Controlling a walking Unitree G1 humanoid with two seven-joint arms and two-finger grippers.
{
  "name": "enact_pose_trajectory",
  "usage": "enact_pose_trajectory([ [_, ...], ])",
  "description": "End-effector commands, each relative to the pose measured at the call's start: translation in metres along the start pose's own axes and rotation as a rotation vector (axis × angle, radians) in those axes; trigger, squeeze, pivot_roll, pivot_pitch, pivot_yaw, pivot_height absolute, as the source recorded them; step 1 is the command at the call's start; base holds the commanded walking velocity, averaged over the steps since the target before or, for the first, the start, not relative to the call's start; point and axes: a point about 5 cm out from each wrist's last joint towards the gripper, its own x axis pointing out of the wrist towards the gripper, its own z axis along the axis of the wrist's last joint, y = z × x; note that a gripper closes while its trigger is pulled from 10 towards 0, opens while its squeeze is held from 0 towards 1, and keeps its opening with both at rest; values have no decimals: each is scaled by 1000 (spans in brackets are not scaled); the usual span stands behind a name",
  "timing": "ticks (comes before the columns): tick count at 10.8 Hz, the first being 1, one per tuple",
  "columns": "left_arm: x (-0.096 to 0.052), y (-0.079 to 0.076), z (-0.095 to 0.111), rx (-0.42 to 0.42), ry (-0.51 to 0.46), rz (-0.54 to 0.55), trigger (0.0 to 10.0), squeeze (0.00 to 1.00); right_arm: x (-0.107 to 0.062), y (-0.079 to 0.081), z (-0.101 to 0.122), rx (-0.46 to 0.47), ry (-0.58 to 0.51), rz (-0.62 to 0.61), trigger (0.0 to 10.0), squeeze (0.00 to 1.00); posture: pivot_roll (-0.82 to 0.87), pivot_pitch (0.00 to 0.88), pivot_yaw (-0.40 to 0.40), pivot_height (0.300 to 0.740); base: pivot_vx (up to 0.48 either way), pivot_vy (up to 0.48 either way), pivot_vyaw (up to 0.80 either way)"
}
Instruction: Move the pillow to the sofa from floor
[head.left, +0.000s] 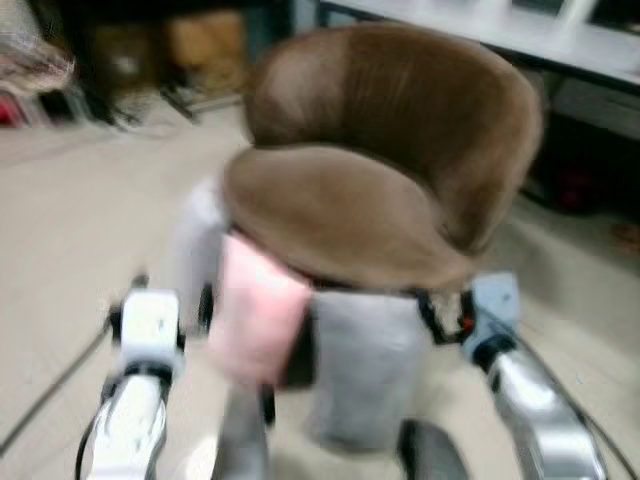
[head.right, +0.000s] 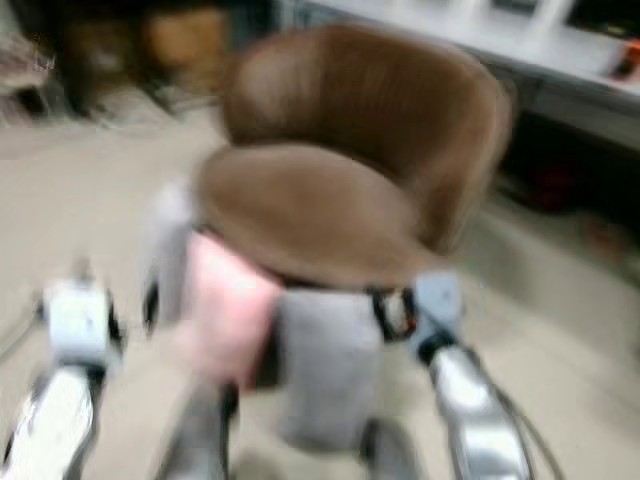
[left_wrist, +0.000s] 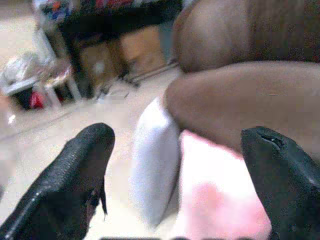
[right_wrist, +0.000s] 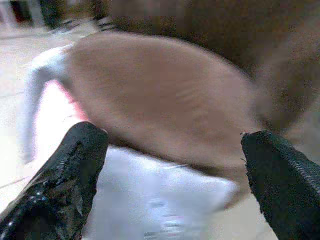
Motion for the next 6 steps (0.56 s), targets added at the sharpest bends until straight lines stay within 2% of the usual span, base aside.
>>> enact_pose_trajectory([
  [1,3,1,7,-8,-31,0,10000,0,3,2,6,0,-20,10,10000,0,-9,0,-40,592,307,0,775],
  [6,4,5,7,-2,-26,6,10000,0,6,-1,4,13,-4,-33,10000,0,-7,0,-35,592,306,0,0],
])
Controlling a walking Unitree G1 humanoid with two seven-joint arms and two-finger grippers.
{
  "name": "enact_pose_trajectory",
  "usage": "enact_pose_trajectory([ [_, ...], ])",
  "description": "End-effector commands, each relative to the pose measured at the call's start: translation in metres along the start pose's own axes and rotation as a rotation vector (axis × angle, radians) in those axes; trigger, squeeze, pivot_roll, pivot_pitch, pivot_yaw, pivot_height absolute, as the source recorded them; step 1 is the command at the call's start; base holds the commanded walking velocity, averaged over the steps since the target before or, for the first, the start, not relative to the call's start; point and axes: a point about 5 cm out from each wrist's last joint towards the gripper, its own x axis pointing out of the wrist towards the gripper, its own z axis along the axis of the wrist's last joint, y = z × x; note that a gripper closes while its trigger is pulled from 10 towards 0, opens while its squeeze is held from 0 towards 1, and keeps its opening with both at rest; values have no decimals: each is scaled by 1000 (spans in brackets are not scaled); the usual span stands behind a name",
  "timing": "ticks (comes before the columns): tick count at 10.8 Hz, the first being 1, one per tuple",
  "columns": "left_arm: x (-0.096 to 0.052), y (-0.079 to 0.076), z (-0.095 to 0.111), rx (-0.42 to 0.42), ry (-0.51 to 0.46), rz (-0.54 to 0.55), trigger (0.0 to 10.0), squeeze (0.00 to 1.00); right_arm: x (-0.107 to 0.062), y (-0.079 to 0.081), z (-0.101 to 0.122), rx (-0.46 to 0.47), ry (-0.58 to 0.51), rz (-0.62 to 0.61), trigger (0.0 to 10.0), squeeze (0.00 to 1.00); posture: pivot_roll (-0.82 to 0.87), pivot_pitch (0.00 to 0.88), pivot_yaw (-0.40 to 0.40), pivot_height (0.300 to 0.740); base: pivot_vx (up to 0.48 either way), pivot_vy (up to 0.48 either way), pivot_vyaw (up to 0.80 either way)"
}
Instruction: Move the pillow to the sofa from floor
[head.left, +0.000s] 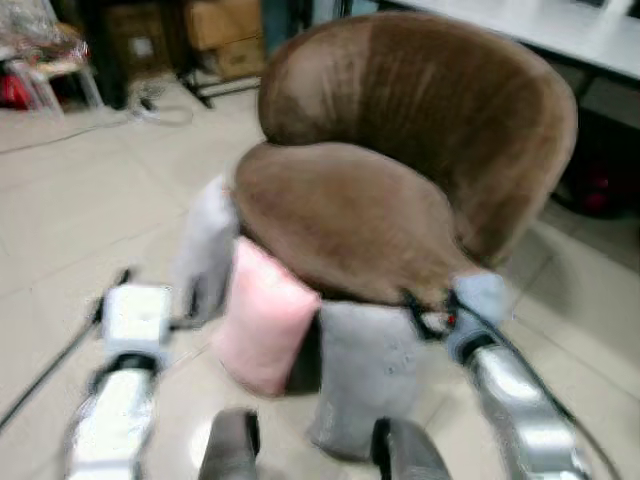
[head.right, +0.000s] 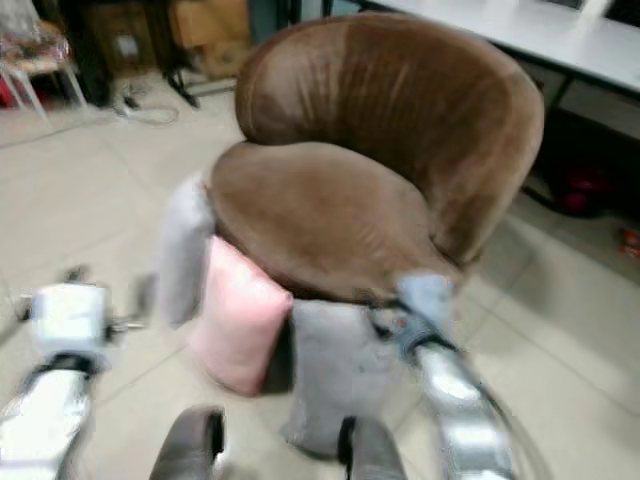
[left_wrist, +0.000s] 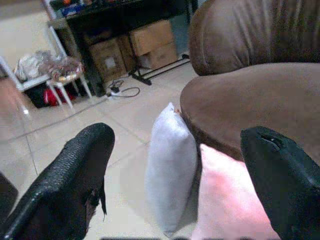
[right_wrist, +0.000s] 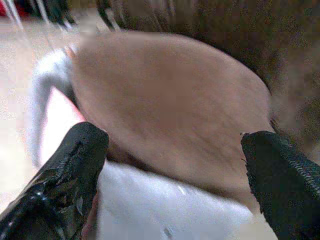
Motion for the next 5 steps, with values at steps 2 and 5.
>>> enact_pose_trajectory([
  [2,2,-12,6,-28,-22,-41,10000,0,-8,-18,-7,1,36,-59,10000,0,-9,0,-33,592,306,0,0],
  [5,2,-14,6,-23,-22,-47,10000,0,-9,-17,-8,10,47,-16,10000,0,-11,0,-35,592,284,0,0],
])
